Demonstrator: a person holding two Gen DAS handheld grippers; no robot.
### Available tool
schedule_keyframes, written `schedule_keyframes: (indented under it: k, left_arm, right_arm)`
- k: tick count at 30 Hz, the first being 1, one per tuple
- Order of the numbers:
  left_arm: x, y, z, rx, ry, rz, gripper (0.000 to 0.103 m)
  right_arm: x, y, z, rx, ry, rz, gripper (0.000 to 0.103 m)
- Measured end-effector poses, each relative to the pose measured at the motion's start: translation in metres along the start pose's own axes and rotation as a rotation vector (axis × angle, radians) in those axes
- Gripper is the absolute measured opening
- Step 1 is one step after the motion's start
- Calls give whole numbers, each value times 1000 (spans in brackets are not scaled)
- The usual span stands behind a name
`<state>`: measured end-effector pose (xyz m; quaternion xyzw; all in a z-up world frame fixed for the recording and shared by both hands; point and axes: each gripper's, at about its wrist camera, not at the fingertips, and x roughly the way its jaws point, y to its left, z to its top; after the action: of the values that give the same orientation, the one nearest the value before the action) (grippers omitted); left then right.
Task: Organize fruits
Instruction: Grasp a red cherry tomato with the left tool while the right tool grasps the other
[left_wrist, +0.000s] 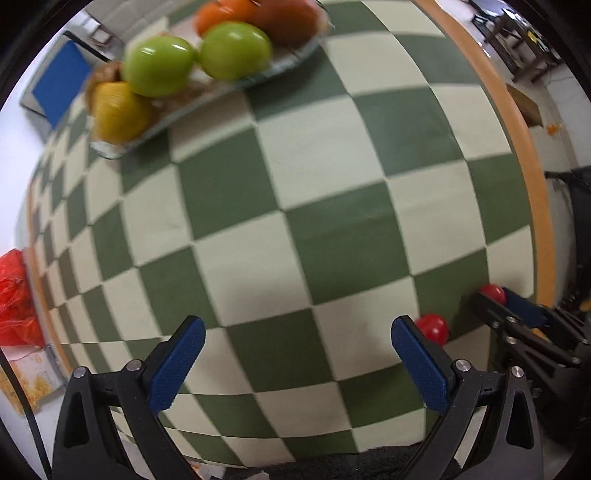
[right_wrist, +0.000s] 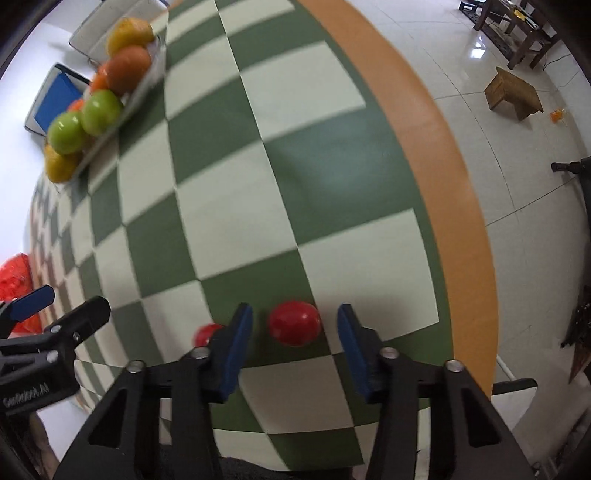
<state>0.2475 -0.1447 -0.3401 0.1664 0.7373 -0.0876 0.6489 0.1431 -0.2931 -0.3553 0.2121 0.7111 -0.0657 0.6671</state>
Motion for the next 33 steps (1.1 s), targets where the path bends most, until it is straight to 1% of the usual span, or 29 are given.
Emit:
schedule_keyframes:
  k: [1,2,4,5,7,9,13,14,15,16,17,18,21,24,25,28,31,33]
  left_arm:
    - [1,-3,0,5,7,-8,103]
    - [2,-7,-1,16,11,-35,103]
    - [4,-15,-3,35,21,-57,103]
    - [5,-21,-4,55,29,-91,103]
    - [7,-32,-6,83,42,-117,98]
    - [12,-44,-8,107,76,-161,86]
    - [25,-61,-11,128,118,-196,72]
    - [27,-64,-10,134,122,-199,63]
    - [29,-68,-10,142,127,-206,52]
    - [32,-71,-11,149,132,-208,47]
    - [33,-72,-10,153,134,-210,36]
    - [34,-74,-10,156,133,-219,30]
    - [30,-73,-8,161,108,-225,28]
    - [19,-58,-1,129,69,-244,28]
    - [18,-48,-4,115,56,-248,28]
    - [-5,-14,3,37,-5,-284,28]
    - [-28,36,12,-87,-60,-333,28]
    - [-45,80,19,-185,-111,-352,28]
  right_arm:
    - [2,0,-2,-7,2,-1,33]
    - [2,1,-4,-12,-8,-2,33]
    - [-3,-1,-8,-20,-32,-13,33]
    - [-7,-4,-11,-16,-44,-11,33]
    - [-16,-6,-14,-5,-60,-8,33]
    - [-24,-12,-19,5,-81,-19,33]
    - [-34,-21,-24,25,-89,-37,33]
    - [-37,-22,-19,29,-87,-42,33]
    - [-38,-26,-19,35,-85,-45,33]
    - [-38,-28,-20,40,-81,-48,33]
    - [-38,-31,-20,44,-78,-50,33]
    - [-38,-32,-22,48,-76,-50,33]
    - [-40,-38,-23,48,-74,-52,33]
    - [-45,-34,-21,41,-86,-47,33]
    - [-48,-32,-20,36,-92,-43,33]
    - [-60,-22,-11,15,-119,-19,33]
    - [-71,-3,2,-13,-151,20,33]
    - [-77,13,13,-33,-167,53,33]
